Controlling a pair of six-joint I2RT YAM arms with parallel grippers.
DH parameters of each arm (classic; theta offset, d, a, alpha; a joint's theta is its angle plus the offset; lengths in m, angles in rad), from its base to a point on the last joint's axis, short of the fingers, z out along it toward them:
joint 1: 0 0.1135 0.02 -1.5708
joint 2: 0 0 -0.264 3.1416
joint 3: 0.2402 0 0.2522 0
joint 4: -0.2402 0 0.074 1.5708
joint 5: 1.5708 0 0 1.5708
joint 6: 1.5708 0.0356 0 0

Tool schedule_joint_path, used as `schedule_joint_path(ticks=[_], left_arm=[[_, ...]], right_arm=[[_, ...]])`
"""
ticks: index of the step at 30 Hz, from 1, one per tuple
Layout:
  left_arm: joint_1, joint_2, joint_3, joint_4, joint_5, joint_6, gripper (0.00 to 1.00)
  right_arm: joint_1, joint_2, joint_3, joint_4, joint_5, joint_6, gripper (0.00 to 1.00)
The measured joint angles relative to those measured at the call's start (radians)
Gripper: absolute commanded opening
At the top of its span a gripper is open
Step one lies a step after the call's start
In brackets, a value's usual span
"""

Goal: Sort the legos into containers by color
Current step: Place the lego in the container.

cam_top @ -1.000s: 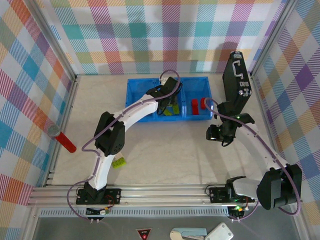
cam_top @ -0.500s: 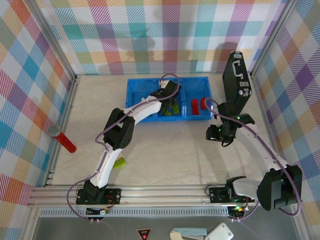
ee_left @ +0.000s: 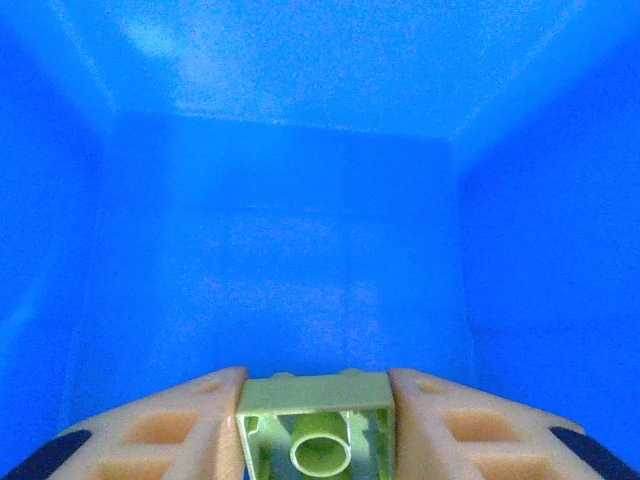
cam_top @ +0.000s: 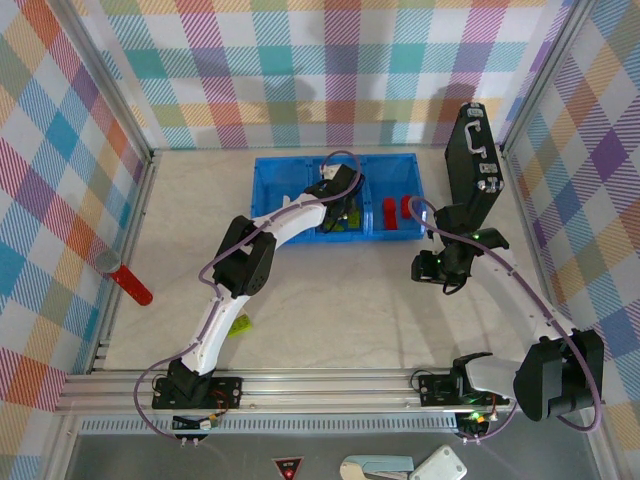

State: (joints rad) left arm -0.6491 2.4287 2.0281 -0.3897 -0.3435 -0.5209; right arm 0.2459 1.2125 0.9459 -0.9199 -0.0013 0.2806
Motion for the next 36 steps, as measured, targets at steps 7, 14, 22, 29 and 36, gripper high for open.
schedule_joint_path(ticks=[7,14,22,29,36], left_arm=[[0.000,0.001,0.000,0.000,0.013,-0.008,0.45],[0.000,0.001,0.000,0.000,0.015,-0.007,0.44],[0.000,-0.031,-0.021,-0.017,0.029,-0.003,0.44],[-0.005,-0.154,-0.079,-0.032,0.037,0.025,0.44],[-0.017,-0.261,-0.123,-0.087,0.055,0.055,0.44]], right_arm=[[0.000,0.000,0.000,0.001,0.000,0.000,0.48],[0.000,0.000,0.000,0.003,-0.003,0.000,0.48],[0.000,0.000,0.000,0.006,-0.004,0.000,0.48],[0.000,0.000,-0.001,0.007,-0.011,0.000,0.48],[0.000,0.000,-0.003,0.007,-0.011,0.000,0.48]])
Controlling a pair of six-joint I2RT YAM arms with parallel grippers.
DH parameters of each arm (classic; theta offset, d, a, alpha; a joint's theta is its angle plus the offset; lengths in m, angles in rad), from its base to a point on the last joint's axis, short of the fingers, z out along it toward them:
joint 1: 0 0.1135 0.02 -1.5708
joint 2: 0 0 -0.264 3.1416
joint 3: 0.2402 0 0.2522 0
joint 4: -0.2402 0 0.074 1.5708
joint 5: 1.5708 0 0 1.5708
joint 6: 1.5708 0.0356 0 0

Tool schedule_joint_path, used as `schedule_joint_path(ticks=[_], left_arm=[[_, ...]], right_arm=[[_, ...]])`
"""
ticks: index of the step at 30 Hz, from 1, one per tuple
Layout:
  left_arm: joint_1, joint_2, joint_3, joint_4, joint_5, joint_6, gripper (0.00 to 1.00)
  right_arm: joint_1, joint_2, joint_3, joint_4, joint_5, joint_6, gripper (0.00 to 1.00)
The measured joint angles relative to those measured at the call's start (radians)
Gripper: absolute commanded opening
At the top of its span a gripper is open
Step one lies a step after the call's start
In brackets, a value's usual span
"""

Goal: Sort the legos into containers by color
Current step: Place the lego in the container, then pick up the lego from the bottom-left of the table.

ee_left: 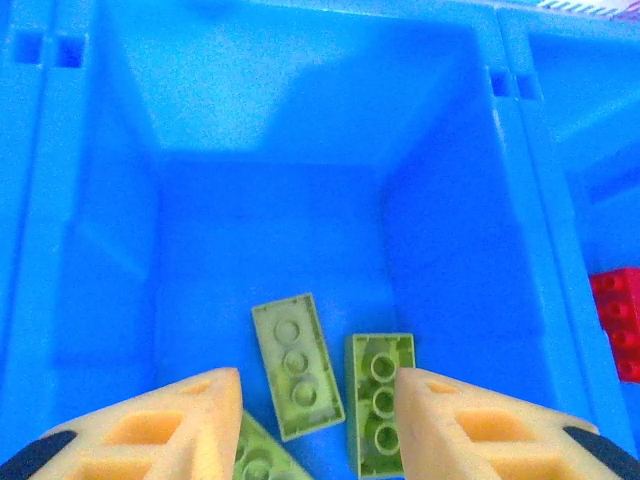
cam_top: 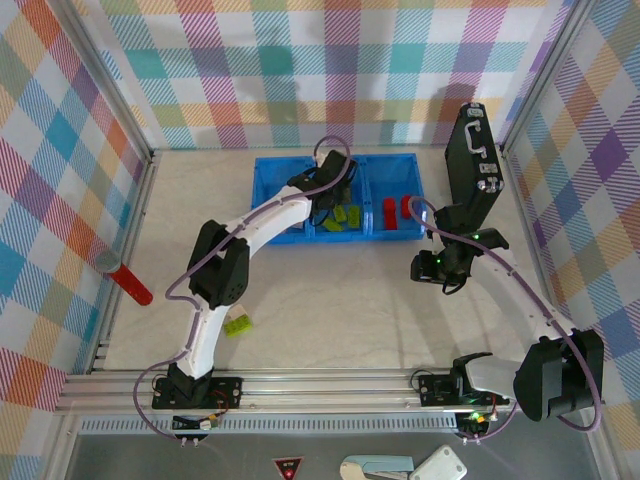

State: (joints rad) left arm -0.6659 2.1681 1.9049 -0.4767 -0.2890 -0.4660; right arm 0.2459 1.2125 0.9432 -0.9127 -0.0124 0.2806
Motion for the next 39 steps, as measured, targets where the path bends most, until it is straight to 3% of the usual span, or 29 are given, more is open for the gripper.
schedule_joint_path(ticks=[10,22,39], left_arm=[[-0.014,-0.134,-0.134,-0.132,0.035,0.037,0.44],[-0.010,-0.472,-0.482,-0.222,0.014,0.006,0.46],[0.130,-0.815,-0.875,-0.303,-0.014,-0.115,0.50]], right_arm=[[0.000,0.000,0.000,0.004,-0.004,0.000,0.48],[0.006,0.000,-0.008,0.007,-0.008,0.000,0.48],[0.043,0.000,-0.014,0.007,-0.015,0.000,0.48]])
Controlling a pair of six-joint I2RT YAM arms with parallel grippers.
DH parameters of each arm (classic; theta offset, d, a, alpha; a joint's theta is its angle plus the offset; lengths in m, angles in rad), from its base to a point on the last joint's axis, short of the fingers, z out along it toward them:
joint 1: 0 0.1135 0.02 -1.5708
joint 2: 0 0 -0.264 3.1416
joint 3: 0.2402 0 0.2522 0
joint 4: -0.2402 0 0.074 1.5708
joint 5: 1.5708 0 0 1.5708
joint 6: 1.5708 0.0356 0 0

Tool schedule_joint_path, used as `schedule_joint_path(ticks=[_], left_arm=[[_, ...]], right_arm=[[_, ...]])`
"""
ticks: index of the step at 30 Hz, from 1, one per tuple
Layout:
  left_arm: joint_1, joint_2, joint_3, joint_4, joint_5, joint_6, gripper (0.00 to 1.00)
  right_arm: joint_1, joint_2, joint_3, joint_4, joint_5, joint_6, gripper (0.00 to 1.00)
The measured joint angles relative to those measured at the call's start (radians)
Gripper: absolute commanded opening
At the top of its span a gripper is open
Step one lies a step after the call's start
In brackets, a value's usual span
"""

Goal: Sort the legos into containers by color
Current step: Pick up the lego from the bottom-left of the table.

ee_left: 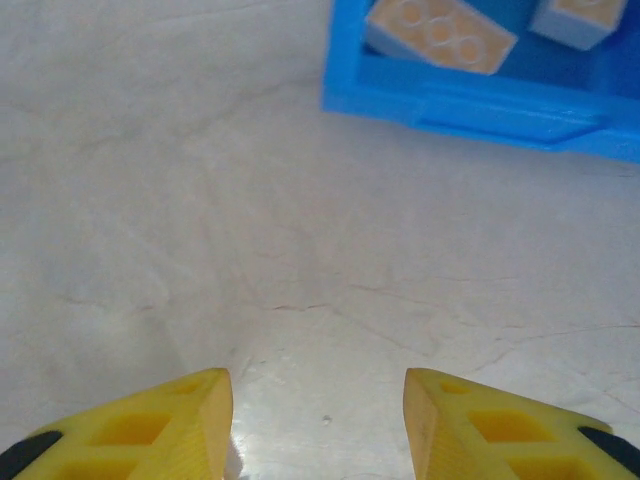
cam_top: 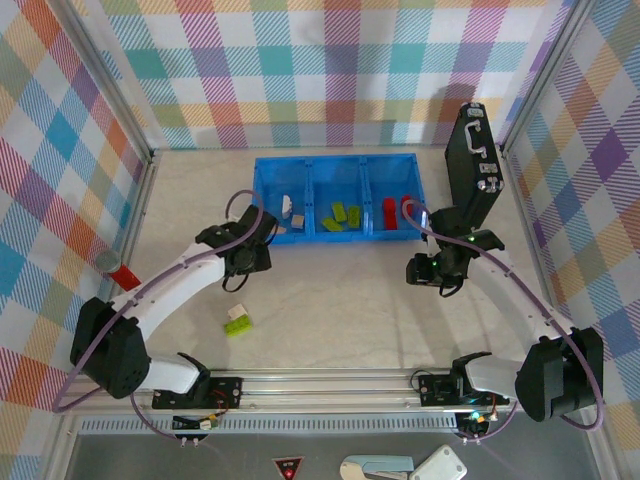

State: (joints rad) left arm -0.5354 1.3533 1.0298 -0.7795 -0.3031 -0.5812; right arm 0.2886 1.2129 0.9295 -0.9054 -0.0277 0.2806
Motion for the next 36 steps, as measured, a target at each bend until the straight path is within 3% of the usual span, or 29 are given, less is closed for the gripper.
schedule_joint_path(ticks=[19,25,36], left_arm=[[0.235,-0.114,-0.272,0.002,0.230,-0.035,0.67],[0.257,-0.101,-0.308,0.027,0.301,-0.036,0.71],[0.259,-0.060,-0.352,0.053,0.348,-0.045,0.69]], right_arm=[[0.008,0.000,0.000,0.000,0.000,0.000,0.48],[0.013,0.003,0.000,0.000,0.000,0.000,0.48],[0.014,0.003,0.000,0.000,0.000,0.000,0.48]])
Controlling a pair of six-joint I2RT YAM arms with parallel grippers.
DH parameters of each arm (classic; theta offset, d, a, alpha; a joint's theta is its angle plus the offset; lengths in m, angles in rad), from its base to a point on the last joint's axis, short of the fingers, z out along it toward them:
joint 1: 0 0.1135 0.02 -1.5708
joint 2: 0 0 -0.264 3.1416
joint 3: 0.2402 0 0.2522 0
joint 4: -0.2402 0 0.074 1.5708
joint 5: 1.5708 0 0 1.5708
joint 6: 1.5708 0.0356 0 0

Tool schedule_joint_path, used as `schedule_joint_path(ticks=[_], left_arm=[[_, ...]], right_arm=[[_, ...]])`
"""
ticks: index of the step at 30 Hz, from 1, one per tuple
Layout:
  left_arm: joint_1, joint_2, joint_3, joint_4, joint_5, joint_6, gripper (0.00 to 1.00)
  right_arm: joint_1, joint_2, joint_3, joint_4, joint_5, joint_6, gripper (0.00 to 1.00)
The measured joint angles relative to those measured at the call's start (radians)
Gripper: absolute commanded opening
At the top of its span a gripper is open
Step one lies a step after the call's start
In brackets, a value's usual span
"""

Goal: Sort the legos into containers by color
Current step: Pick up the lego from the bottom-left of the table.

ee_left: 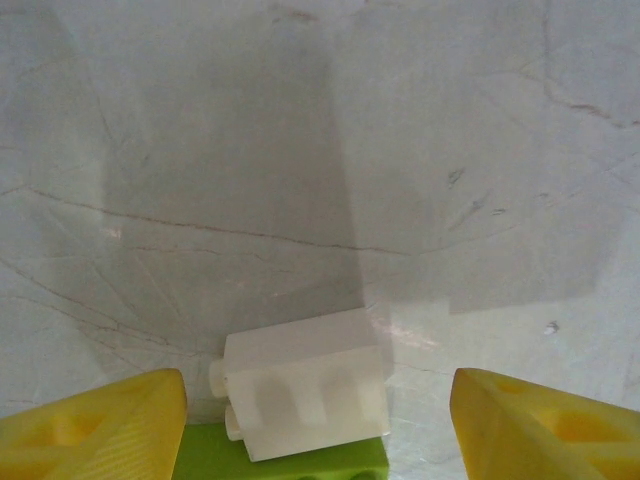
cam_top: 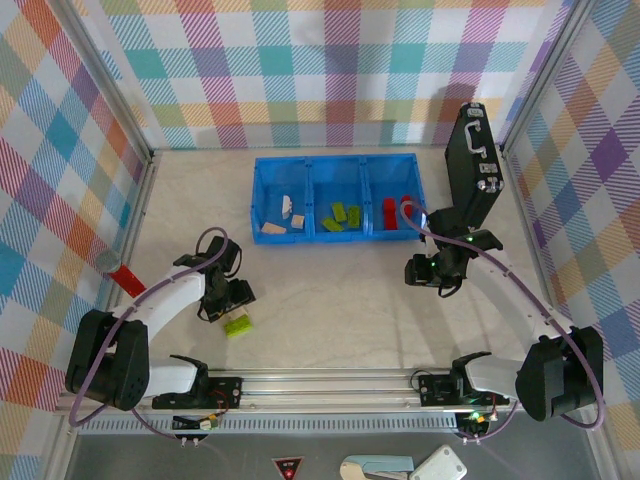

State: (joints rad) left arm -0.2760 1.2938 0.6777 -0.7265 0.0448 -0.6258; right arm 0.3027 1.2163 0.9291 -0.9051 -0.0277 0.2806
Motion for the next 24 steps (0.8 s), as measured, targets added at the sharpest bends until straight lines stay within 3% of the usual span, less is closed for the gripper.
schedule_joint_path(ticks=[24], left_arm=[[0.001,0.031,-0.038,0.019,0.029,-0.011,0.59]], right_arm=[[0.011,0.013,-0.002,0.007,0.000,0.000,0.48]])
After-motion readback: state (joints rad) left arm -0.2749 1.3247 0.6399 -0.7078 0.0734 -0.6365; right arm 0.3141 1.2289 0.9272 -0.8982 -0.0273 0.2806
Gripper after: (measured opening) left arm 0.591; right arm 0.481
